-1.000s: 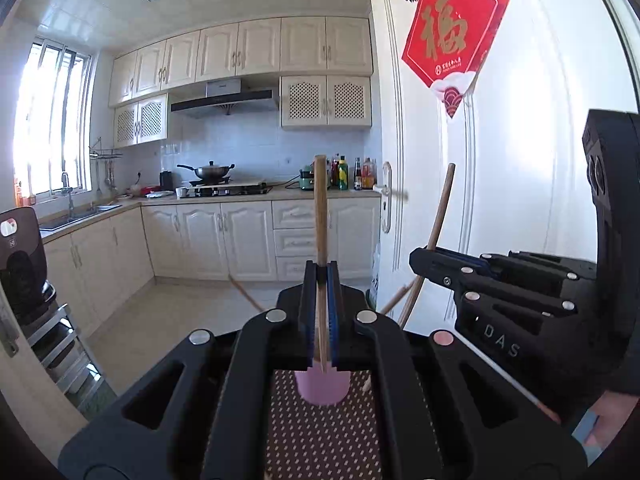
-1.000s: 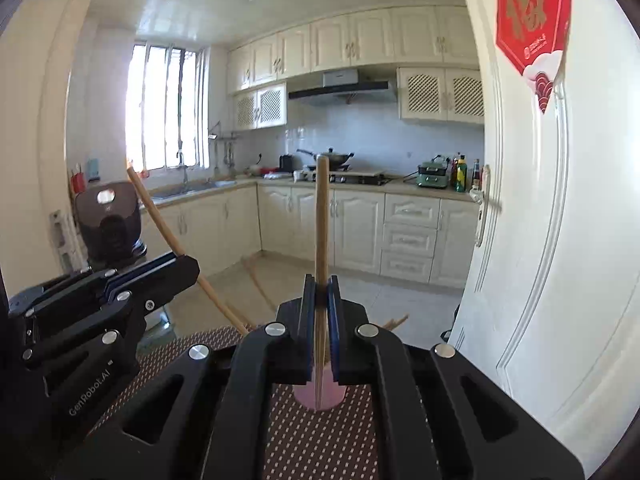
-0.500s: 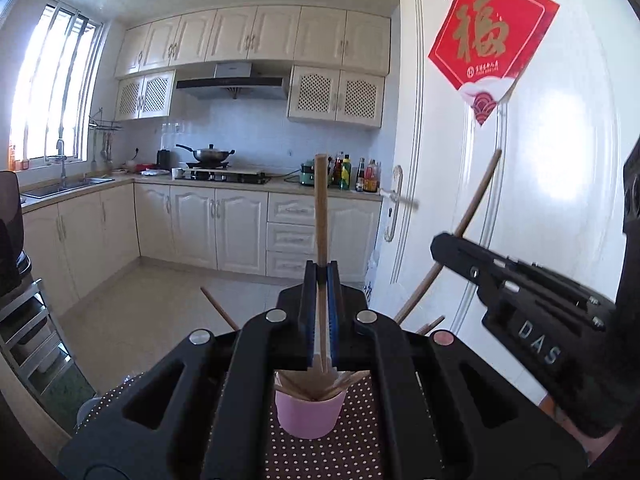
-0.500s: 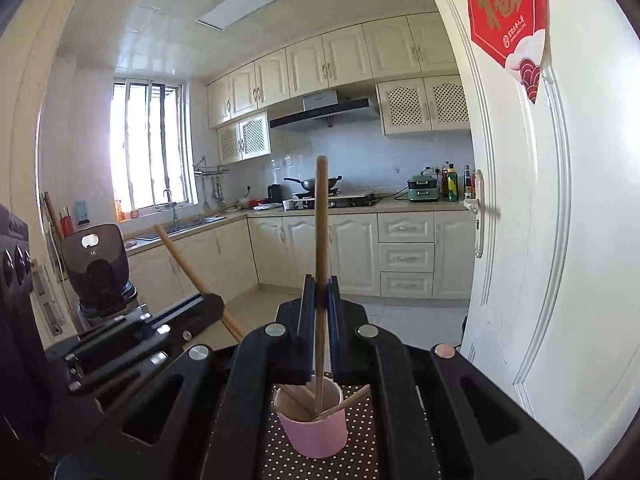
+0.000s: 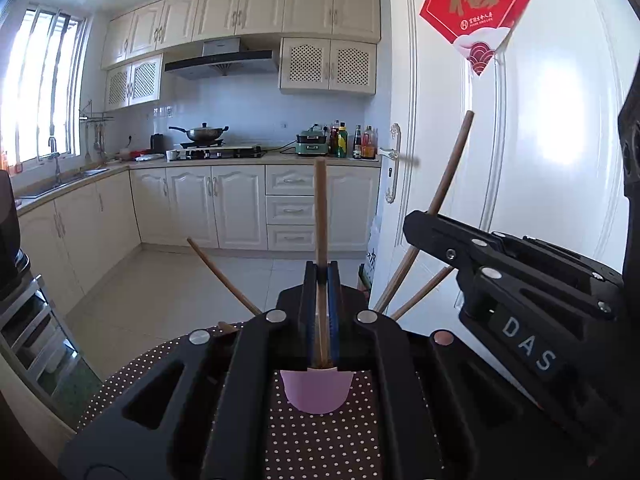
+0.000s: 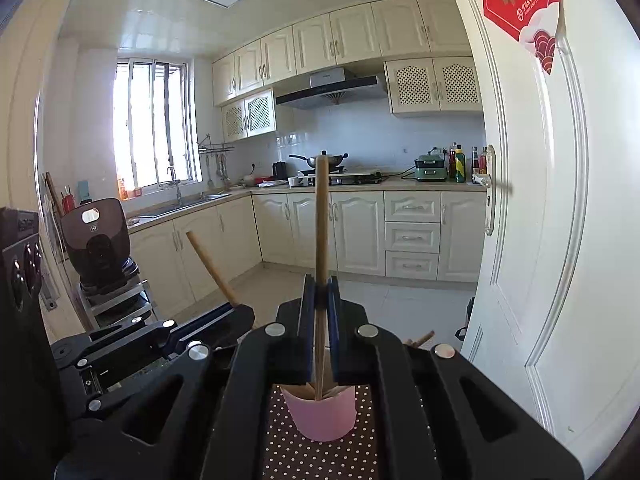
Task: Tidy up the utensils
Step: 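Open both grippers to release the chopsticks inside the pink cup, then withdraw both grippers from the cup back over the chopstick pile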
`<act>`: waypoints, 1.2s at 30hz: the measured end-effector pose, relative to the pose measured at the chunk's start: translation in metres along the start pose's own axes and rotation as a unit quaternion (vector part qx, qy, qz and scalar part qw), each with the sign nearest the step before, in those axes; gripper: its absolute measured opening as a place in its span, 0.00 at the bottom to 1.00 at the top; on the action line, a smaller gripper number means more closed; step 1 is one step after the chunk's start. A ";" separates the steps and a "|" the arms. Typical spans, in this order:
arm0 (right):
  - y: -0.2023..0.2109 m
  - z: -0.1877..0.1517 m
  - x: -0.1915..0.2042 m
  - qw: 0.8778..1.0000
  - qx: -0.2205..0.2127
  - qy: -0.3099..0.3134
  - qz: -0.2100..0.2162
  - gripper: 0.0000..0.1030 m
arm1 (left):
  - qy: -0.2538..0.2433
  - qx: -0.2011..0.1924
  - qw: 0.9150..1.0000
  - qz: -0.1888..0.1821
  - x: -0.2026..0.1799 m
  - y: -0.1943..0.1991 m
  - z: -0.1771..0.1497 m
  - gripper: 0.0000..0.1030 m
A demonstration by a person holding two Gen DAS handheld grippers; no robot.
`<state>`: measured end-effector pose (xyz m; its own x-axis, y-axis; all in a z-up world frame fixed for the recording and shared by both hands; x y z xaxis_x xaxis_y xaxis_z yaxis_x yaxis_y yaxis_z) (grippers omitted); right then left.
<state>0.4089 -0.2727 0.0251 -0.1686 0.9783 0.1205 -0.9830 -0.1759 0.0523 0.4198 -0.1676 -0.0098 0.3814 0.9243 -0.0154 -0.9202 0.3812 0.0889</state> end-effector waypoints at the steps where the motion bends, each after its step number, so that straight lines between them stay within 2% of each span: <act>1: 0.000 0.000 0.000 1.000 0.001 0.000 -0.001 0.04 | -0.002 0.002 1.000 0.000 -0.001 0.000 0.000 0.06; 20: -0.012 -0.028 -0.005 0.999 0.042 -0.012 0.000 0.04 | -0.020 0.076 0.997 0.012 0.005 -0.011 -0.036 0.08; 22: -0.014 -0.032 -0.004 0.999 0.051 -0.016 0.003 0.04 | -0.022 0.084 0.996 0.011 0.004 -0.011 -0.040 0.18; 23: -0.015 -0.034 -0.003 0.998 0.054 -0.017 0.003 0.04 | -0.025 0.085 0.996 0.012 0.004 -0.011 -0.041 0.36; 24: -0.016 -0.036 -0.003 0.998 0.057 -0.018 0.005 0.04 | -0.028 0.084 0.996 0.015 0.003 -0.010 -0.041 0.59; 26: -0.016 -0.039 -0.003 0.998 0.062 -0.024 0.006 0.05 | -0.035 0.071 0.997 0.019 0.003 -0.007 -0.039 0.60; 36: 0.000 -0.031 0.005 0.998 0.063 -0.027 0.009 0.06 | -0.024 0.074 0.997 0.024 0.011 0.007 -0.030 0.63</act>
<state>0.4056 -0.2644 -0.0045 -0.1786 0.9683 0.1747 -0.9624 -0.2088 0.1736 0.4145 -0.1543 -0.0388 0.3437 0.9382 0.0397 -0.9159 0.3256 0.2347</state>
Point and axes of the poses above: each gripper's, at about its wrist camera, not at the fingertips, and y roughly against the way its jaws point, x to its left, z to its top, the point moved 7 cm from there along -y, roughly the way its jaws point, and after that the axes turned 13 degrees about -x, right-handed, at the moved point
